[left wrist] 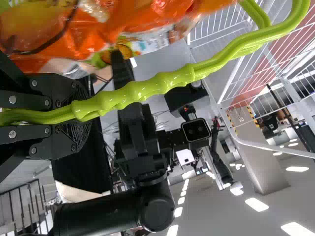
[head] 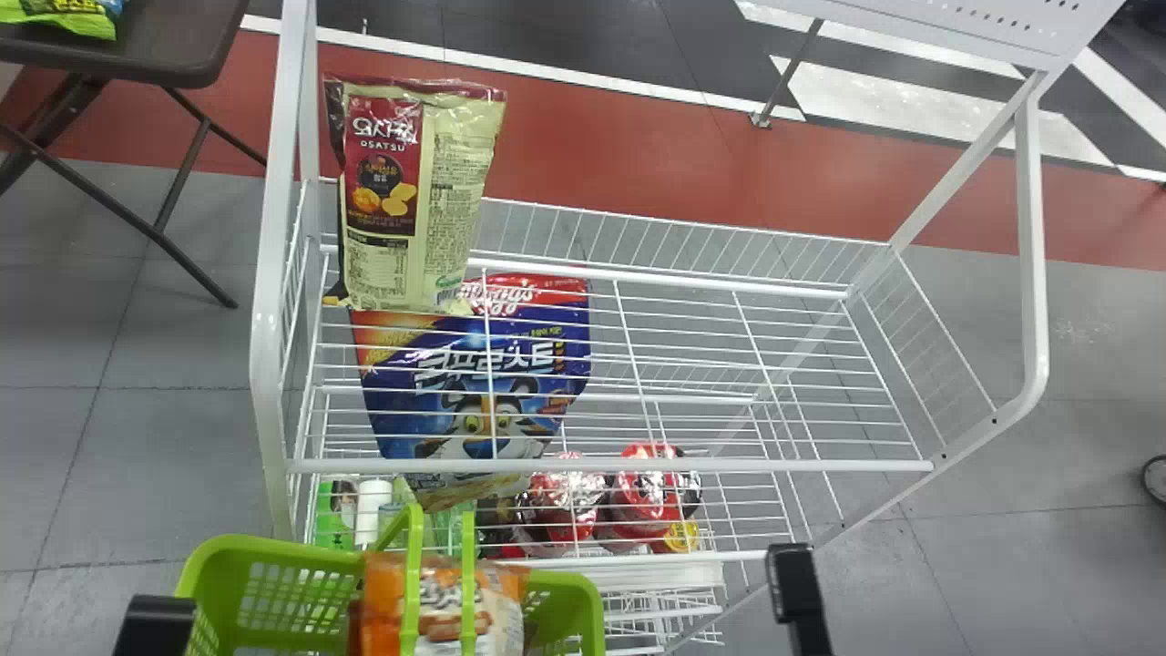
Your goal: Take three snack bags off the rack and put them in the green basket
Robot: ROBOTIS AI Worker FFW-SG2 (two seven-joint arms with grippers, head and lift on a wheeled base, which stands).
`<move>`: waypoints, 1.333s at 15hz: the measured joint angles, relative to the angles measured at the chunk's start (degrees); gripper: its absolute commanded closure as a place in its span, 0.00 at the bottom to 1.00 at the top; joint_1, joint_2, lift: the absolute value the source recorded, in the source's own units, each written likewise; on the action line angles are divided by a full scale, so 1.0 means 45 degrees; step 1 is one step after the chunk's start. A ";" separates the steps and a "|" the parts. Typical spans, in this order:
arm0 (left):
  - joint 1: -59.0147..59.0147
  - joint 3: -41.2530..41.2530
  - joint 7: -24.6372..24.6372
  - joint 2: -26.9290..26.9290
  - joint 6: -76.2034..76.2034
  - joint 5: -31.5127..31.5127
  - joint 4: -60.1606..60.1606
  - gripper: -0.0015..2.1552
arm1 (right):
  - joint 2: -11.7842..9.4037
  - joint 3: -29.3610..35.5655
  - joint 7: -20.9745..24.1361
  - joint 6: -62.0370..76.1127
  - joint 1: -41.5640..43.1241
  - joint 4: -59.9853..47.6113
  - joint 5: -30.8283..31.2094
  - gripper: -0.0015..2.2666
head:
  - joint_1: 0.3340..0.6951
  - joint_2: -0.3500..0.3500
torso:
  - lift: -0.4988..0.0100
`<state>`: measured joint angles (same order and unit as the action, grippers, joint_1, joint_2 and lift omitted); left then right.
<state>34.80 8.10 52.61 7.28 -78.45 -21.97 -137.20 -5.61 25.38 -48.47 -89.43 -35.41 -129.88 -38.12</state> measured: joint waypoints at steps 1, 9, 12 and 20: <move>0.0011 0.0001 0.0019 -0.0005 0.0031 0.0000 0.0000 0.89 | 0.0025 0.0468 0.0002 0.0000 0.0000 -0.0072 -0.0114 0.03 | 1.00 0.00 | 0.93; 0.0040 0.0338 -0.0117 -0.0018 0.0137 0.0238 -0.0038 0.89 | 0.1138 0.3515 -0.1007 0.1348 0.0091 -0.2052 0.0041 0.02 | 1.00 0.00 | 0.93; 0.0040 0.0600 -0.0199 -0.0018 0.0164 0.0492 -0.0040 0.89 | 0.1222 0.2970 0.0167 0.6582 -0.0299 -0.2945 0.1199 0.02 | 1.00 0.00 | 0.93; 0.0169 0.0573 -0.0124 0.0003 0.0503 0.0527 0.0000 0.89 | 0.1227 -0.3894 0.5874 1.8480 -0.2267 -0.2646 0.7152 0.03 | 1.00 0.00 | 0.93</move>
<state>35.56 10.68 52.05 7.30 -76.18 -19.60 -137.20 -0.09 7.85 -22.04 -6.28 -45.61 -141.79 -5.94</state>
